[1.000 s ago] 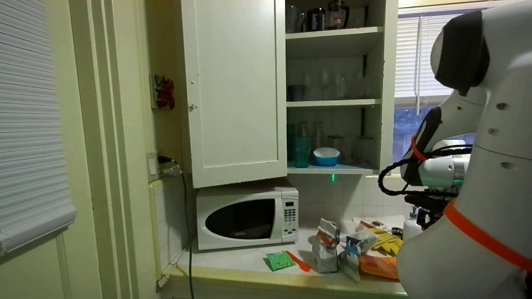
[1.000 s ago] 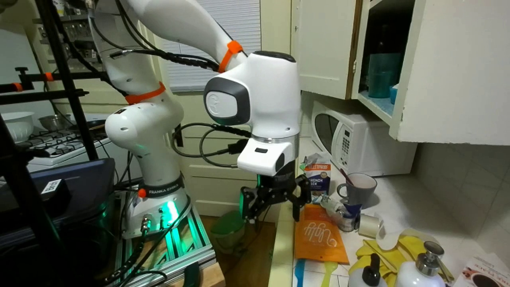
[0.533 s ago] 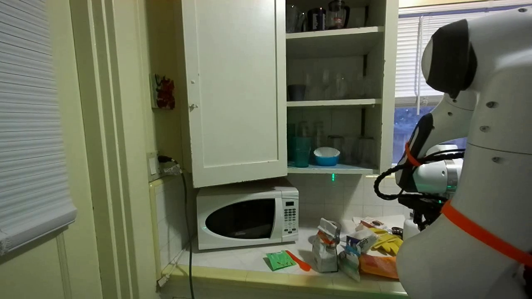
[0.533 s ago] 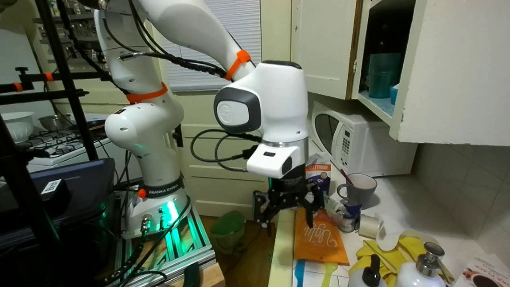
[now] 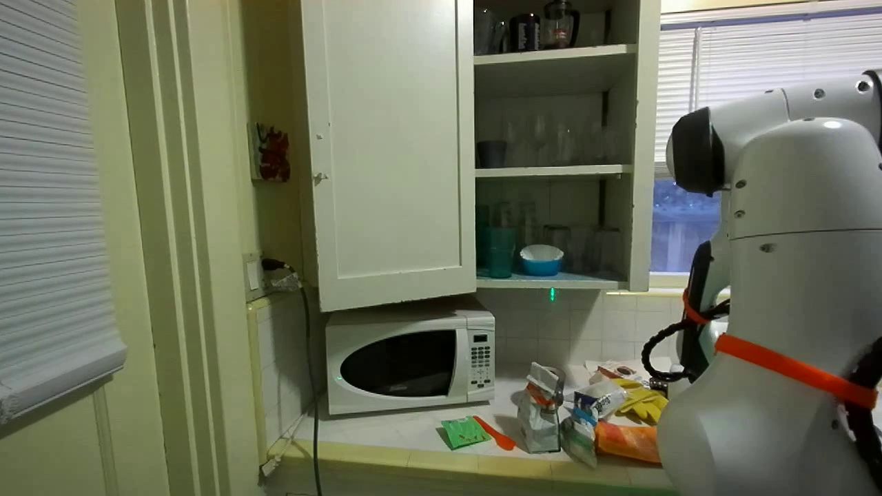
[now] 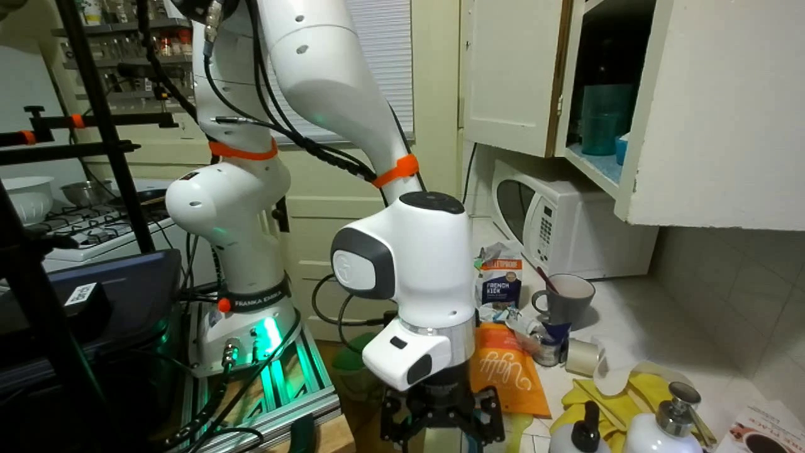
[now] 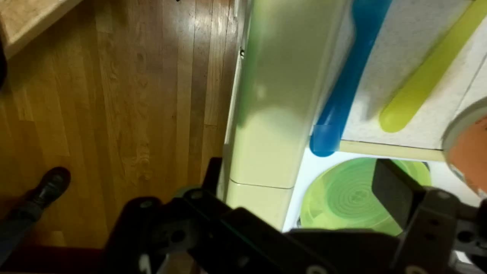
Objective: Place the blue butter knife inside the cup
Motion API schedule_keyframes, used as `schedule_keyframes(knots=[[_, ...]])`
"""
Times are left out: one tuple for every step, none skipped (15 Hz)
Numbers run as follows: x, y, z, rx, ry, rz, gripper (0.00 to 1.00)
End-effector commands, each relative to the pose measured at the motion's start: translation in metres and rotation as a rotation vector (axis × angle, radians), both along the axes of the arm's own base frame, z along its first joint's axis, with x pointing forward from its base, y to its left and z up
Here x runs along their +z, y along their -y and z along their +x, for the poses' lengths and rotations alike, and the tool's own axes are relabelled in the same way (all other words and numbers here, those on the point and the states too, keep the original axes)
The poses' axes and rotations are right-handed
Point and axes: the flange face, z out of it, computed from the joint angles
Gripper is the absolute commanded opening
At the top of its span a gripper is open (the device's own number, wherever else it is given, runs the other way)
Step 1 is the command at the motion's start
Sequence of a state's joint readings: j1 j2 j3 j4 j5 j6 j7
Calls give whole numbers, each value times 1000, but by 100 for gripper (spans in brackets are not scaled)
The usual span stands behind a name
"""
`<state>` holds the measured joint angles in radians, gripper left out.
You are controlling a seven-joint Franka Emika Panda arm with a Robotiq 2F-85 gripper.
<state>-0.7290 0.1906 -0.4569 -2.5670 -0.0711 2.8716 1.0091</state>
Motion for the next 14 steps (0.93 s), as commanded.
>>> schedule_keyframes(knots=[[-6,3,-1,-11,-10,3,100],[-4,5,1,-3,-1,-5,100],[-3,8,5,2,4,-20,100],[-2,10,10,22,17,-30,100],[-3,11,17,39,23,-40,100],[-3,11,21,59,26,-43,100],[-4,10,26,87,30,-44,100],[-4,7,30,137,36,-27,100],[-2,6,33,176,42,-21,100],[0,4,36,207,57,-11,100],[1,2,37,243,65,-6,100],[-2,1,39,278,62,-1,100],[-3,1,39,314,64,11,100],[-5,1,38,353,63,22,100]])
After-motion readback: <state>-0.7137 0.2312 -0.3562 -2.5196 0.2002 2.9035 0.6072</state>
